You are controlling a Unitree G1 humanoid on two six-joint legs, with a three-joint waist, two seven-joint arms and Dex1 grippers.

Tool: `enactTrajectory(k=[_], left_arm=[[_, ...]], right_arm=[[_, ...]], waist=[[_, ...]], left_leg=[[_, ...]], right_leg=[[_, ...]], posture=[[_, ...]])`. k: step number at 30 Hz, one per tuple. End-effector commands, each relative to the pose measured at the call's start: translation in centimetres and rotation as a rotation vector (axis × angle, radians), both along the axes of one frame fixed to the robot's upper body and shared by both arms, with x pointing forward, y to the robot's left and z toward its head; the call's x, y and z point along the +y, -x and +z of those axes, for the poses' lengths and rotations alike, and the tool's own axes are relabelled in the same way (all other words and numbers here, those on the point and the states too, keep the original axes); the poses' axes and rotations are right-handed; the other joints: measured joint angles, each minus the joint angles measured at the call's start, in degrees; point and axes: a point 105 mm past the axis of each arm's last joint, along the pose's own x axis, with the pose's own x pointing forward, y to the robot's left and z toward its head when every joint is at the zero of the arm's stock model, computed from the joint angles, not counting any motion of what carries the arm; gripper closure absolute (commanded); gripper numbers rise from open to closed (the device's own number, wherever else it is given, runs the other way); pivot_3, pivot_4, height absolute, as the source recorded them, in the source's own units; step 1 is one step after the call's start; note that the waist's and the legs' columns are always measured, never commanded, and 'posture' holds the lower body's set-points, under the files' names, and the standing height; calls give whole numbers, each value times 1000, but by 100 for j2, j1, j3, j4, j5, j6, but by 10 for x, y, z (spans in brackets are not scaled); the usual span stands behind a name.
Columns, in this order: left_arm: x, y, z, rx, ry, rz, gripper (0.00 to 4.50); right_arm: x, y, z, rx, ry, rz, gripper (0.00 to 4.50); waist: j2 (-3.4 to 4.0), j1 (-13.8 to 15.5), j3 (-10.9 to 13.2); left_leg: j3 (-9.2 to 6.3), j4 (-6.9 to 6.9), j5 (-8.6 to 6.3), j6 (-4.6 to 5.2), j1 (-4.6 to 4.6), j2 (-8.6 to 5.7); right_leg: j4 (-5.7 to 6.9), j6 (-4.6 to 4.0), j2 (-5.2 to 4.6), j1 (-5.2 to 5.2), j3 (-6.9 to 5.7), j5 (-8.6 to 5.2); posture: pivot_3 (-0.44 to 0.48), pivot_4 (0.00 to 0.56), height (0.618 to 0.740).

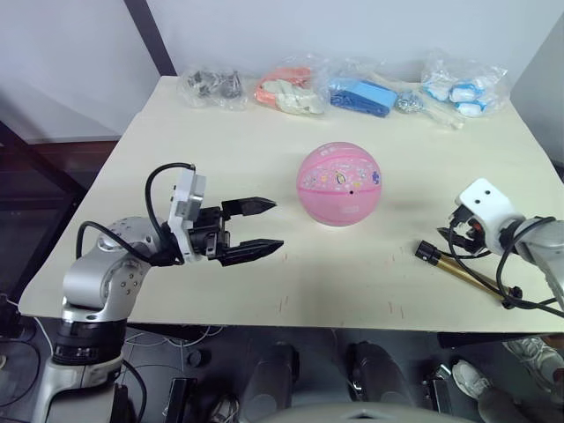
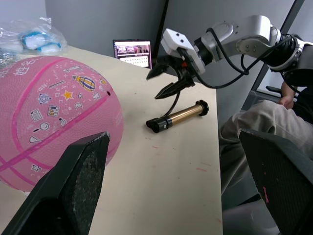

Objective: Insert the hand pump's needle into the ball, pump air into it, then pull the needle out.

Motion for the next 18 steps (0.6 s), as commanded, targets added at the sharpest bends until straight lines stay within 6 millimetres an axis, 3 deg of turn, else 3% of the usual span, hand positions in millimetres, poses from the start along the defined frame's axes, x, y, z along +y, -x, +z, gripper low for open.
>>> enactTrajectory(k=[1, 4, 8, 13, 18], left_arm=[[-1, 2, 5, -35, -9, -12, 0], [-3, 3, 4, -32, -7, -12, 0], [-3, 1, 2, -28, -7, -9, 0], [-6, 0, 1, -26, -5, -14, 0], [-9, -1, 1, -24, -1, -23, 0]], right_arm=[[2, 4, 45, -156, -83, 10, 53], [6, 13, 62, -215, -171, 38, 53], [-6, 29, 77, -273, -224, -4, 53], [-22, 43, 75, -226, -163, -44, 53], [-26, 45, 67, -182, -140, -45, 53]], waist=[[1, 1, 1], [1, 4, 1], [2, 25, 1], [1, 18, 1], [1, -12, 1]], left_leg=[[0, 0, 0, 0, 0, 0], [2, 0, 0, 0, 2, 3], [3, -2, 0, 1, 5, 6], [22, -2, -1, 2, 23, 5], [46, -5, -2, 3, 50, 24]], right_leg=[[0, 0, 0, 0, 0, 0], [2, 0, 2, 0, 2, 0], [1, 0, 5, 6, 2, 0], [1, 1, 3, 18, 16, 0], [1, 0, 12, 32, 27, -1]], posture=[[0, 150, 740], [0, 150, 740], [0, 150, 740], [0, 150, 740], [0, 150, 740]])
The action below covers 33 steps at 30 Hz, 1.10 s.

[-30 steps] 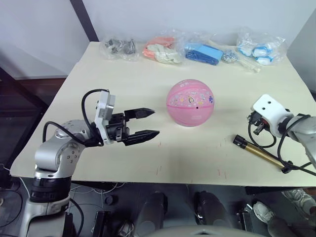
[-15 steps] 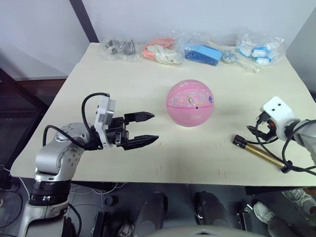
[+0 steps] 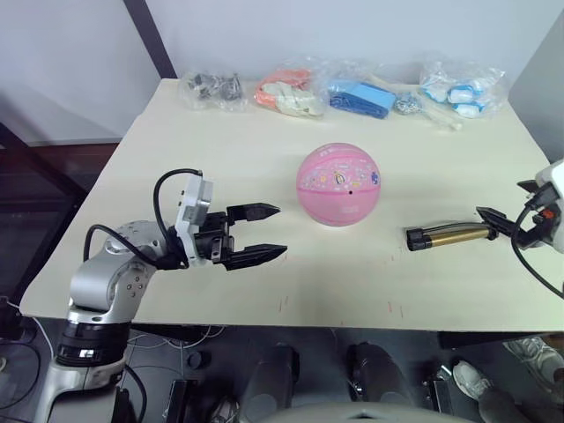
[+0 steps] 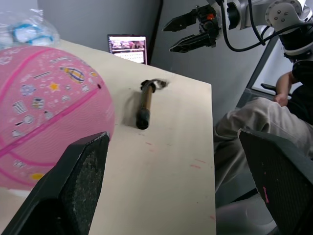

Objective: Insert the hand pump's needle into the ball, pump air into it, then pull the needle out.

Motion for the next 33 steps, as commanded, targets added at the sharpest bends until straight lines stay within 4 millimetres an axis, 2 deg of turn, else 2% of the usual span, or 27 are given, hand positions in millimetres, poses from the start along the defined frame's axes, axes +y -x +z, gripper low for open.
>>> enactTrajectory(k=[1, 8, 10, 14, 18, 22, 26, 33], left_arm=[[-2, -1, 7, -46, 1, -4, 0], [-2, 0, 8, -38, 21, 23, 0], [-3, 0, 8, -38, 26, 33, 0], [-1, -1, 7, -27, 28, 76, 0], [5, 1, -5, 1, 22, 159, 0], [22, 6, -25, 50, -13, 246, 0], [37, 14, -42, 98, -45, 328, 0], [65, 28, -68, 172, -90, 447, 0]], right_arm=[[2, 2, 14, -52, 20, 14, 53], [37, 17, 34, -183, -46, 182, 53], [46, 18, 41, -273, -166, 223, 53], [55, 25, 26, -229, -172, 273, 53], [46, 37, 1, -159, -243, 259, 53], [36, 57, -22, -104, -265, 225, 53], [18, 74, -35, -68, -258, 159, 53], [-13, 100, -61, 40, -235, 10, 53]], waist=[[0, -2, 0], [0, 13, 0], [-7, 13, -1], [-4, 24, 1], [-4, 29, 1], [-2, 26, 1], [-1, 27, 0], [-3, 44, -2]], left_leg=[[4, 0, 0, 0, 1, 4], [4, -1, 0, 0, 2, 16], [3, -2, 0, 0, 0, 16], [6, -1, 0, 0, 1, 17], [3, -2, -1, 0, 0, 17], [5, -6, -1, 0, 3, 20], [9, -6, -1, 0, 7, 25], [13, -1, -1, -1, 13, 31]], right_leg=[[0, -2, 4, 0, 3, 1], [-2, -5, 15, -1, 3, 4], [-4, -5, 14, 0, 3, 4], [-5, -5, 14, 0, 8, 5], [-6, -5, 13, 0, 7, 4], [-5, -7, 14, -1, 9, 4], [-6, -26, 14, -1, 11, -10], [-5, -11, 3, 0, 12, -20]], posture=[[0, 150, 740], [0, 150, 740], [0, 150, 740], [0, 150, 740], [0, 150, 740], [0, 150, 740], [0, 150, 740], [0, 150, 740]])
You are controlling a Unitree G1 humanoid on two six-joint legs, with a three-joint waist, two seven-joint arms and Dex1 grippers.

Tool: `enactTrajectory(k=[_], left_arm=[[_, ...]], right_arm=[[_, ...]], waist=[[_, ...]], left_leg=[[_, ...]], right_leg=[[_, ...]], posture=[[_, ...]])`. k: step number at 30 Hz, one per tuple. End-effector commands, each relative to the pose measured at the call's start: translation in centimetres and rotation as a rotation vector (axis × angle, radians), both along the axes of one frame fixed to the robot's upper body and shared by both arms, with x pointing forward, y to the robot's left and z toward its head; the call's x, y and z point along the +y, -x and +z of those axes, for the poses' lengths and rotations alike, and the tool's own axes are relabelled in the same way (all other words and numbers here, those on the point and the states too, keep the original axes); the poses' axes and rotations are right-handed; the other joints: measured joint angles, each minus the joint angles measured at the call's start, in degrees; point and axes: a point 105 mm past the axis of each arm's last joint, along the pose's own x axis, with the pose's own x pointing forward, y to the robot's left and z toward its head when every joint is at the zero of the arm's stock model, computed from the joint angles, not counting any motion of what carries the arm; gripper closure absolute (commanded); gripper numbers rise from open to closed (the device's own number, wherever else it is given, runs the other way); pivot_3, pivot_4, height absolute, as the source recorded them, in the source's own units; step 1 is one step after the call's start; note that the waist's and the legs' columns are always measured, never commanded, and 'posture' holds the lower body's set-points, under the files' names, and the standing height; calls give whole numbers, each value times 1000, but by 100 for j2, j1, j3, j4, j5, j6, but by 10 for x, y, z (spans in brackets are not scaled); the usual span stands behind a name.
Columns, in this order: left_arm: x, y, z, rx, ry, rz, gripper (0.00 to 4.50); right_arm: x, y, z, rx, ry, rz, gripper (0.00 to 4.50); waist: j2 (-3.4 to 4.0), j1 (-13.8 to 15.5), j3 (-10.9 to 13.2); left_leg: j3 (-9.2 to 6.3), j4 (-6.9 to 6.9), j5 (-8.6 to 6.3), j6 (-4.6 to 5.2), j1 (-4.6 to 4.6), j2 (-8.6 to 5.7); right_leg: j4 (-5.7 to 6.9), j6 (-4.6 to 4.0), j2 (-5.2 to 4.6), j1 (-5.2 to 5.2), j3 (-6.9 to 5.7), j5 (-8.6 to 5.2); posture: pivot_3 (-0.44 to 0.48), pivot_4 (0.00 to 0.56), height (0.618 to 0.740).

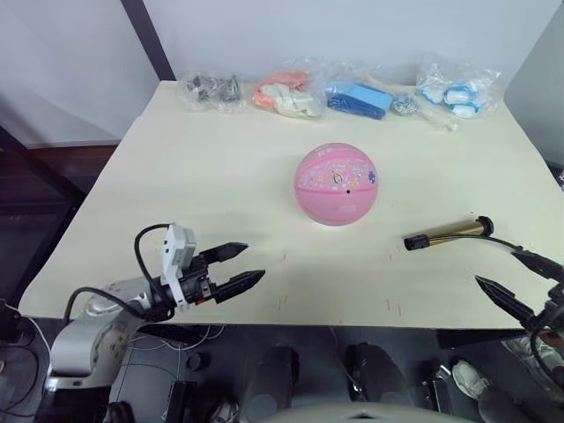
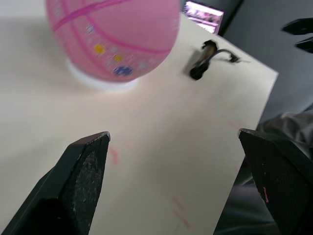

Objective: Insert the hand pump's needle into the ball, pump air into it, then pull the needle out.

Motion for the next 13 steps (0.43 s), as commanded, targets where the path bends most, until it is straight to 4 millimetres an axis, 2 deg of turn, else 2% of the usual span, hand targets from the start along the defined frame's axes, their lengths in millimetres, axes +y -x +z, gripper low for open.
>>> enactTrajectory(k=[1, 9, 13], left_arm=[[16, 3, 0, -28, -38, 55, 0], [26, 4, -8, -18, -53, 71, 0], [23, 6, -11, -17, -51, 70, 0]], right_arm=[[-19, 12, -4, 12, 28, -70, 53], [-38, 24, -15, 66, 45, -116, 53], [-48, 32, -18, 81, 52, -133, 53]], waist=[[0, 12, 0], [1, 17, 0], [1, 20, 0]], left_leg=[[-1, 0, 0, 0, -1, 1], [0, -2, -1, -2, -6, 1], [-2, -5, -1, -2, -8, 2]], right_leg=[[-1, -1, -7, 0, -1, -1], [-9, 0, -30, -2, -4, -1], [-15, 0, -33, -2, -6, -2]], posture=[[0, 150, 740], [0, 150, 740], [0, 150, 740]])
